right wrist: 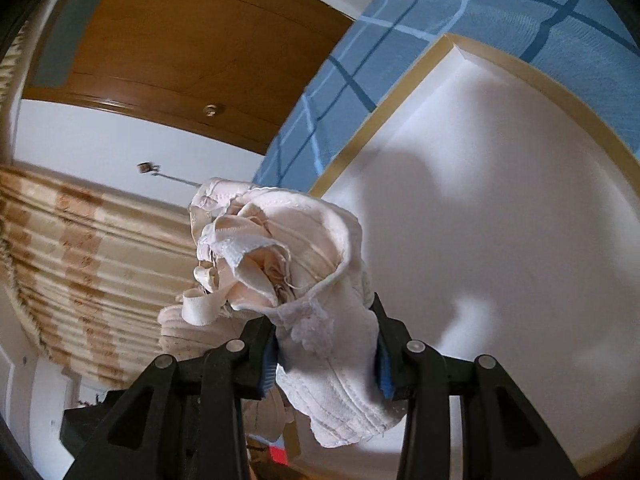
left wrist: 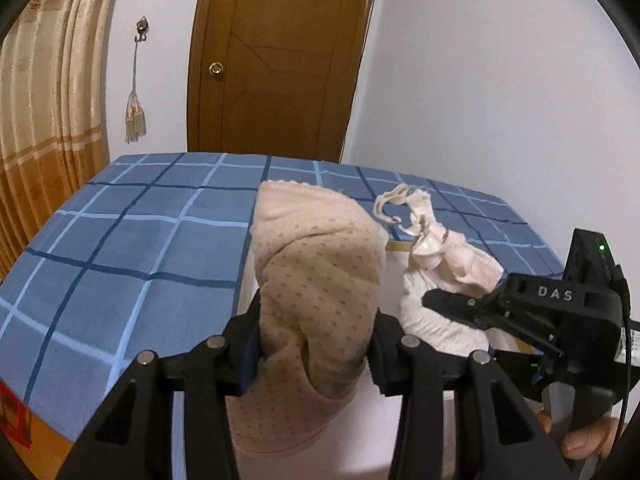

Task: Take underwear out of drawer
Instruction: 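Lift both held underwear items up toward the white tray, then lower both items into the white tray and open both tools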

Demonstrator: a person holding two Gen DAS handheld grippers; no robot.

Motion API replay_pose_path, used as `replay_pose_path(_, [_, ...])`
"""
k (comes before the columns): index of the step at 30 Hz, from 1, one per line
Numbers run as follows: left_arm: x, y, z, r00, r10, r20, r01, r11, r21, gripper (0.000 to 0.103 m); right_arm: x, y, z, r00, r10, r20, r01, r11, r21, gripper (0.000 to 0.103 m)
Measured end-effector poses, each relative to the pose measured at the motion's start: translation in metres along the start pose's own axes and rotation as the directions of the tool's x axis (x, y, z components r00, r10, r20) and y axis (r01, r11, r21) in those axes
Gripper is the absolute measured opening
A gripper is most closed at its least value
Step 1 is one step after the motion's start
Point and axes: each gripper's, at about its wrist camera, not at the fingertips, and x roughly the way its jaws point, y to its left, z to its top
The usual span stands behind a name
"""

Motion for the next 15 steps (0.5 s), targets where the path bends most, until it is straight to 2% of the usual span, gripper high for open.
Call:
replay_pose_path(5, [0.028,0.003,0.004,0.998,-0.009,-0.066,0.007,0.999,-0.044,0.043,0.026,0.002,0.010,0.997,-0.074,-0.011,0.074,0.997,0.015,0.042])
replay_pose_path(15, [0.067,0.011,-0.002,0.985,0.052,-0.163,-0.062,0.996,-0.059,0.043,0.058,0.016,0.017,0.986,-0.166,0.002,0.165,0.985,-0.052,0.044])
